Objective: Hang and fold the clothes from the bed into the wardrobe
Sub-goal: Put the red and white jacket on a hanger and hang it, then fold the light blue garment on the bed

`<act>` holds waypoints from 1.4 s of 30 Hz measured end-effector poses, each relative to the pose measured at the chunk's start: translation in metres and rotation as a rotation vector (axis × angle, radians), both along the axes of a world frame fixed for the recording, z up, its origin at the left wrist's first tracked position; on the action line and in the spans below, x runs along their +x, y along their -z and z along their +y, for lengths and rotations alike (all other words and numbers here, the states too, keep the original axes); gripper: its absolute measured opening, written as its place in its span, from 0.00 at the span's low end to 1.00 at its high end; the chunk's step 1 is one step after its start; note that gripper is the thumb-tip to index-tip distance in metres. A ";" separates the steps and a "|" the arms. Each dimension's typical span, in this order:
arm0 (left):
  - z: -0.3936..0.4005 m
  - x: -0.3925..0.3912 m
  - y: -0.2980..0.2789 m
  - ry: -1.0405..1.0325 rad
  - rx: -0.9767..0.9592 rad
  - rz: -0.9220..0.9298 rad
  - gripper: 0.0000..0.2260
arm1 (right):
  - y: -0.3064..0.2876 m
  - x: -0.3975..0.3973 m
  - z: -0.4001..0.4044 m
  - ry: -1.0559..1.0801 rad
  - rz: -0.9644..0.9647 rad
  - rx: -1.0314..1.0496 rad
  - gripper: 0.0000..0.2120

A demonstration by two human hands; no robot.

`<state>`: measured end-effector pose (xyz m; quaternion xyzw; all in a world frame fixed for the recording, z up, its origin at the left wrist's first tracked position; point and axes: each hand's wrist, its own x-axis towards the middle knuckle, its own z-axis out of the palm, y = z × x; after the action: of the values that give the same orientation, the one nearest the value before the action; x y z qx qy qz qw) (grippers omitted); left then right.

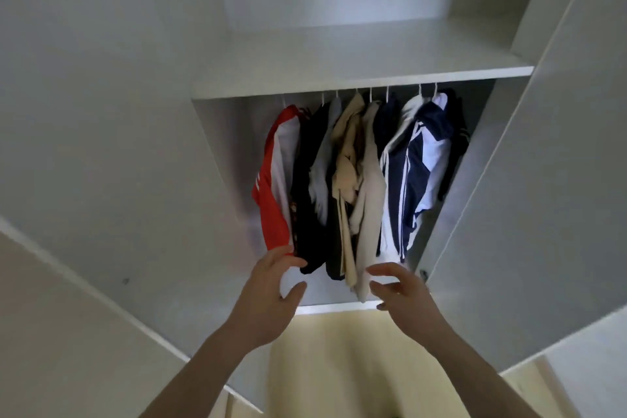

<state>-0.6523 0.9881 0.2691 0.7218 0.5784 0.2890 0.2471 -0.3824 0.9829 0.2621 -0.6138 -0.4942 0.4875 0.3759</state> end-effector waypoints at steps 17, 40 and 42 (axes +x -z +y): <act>-0.234 0.201 0.014 0.965 -0.149 0.151 0.11 | -0.013 0.072 -0.460 0.860 -0.068 -0.140 0.12; -0.807 0.430 0.014 2.038 -0.028 0.351 0.12 | 0.010 0.036 -1.045 1.809 -0.040 -0.271 0.12; -0.844 0.440 0.020 2.120 -0.010 0.343 0.12 | 0.012 0.021 -1.075 1.895 -0.047 -0.286 0.12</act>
<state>-0.2127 0.1437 0.2488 0.8855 -0.3146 -0.1805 0.2904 -0.3613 -0.0918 0.2506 -0.8082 0.2644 0.0244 0.5256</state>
